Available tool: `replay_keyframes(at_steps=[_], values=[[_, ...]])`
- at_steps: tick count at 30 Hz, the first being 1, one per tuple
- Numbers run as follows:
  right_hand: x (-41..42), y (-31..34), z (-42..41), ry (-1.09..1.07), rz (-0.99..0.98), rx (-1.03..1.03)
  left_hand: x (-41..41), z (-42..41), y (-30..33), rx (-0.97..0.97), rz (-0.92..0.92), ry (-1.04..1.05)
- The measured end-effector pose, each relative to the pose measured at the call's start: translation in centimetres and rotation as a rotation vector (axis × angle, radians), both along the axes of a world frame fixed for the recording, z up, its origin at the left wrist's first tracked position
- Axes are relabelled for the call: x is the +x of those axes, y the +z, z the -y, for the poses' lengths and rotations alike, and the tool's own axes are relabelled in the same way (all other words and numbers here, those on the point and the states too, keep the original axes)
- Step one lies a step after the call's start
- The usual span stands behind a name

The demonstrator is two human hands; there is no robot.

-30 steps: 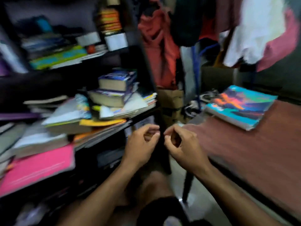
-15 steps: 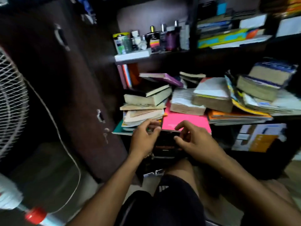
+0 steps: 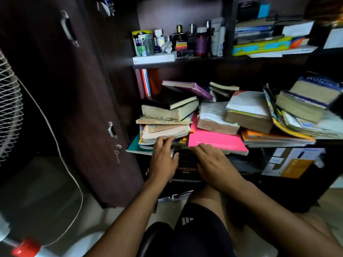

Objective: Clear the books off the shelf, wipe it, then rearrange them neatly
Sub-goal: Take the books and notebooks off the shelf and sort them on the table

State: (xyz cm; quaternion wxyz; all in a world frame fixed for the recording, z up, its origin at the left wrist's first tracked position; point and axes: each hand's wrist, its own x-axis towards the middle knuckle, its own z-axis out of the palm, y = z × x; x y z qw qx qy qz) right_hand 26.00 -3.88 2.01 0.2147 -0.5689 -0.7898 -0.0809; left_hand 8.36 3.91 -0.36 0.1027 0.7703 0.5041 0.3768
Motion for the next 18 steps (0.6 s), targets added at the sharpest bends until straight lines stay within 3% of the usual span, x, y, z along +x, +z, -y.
replay_keyframes(at_steps=[6,12,18], values=[[1.0,2.1,-1.3,-0.001,0.073,0.034,0.0,-2.9,2.7,0.094,-0.210,0.045],[2.5,0.9,-1.6,-0.253,0.225,0.043,-1.8,-5.7,3.2,0.269,-0.160,0.038],[3.3,0.2,-4.5,-0.247,0.330,-0.068,-1.7,-6.9,6.8,0.316,-0.216,0.141]])
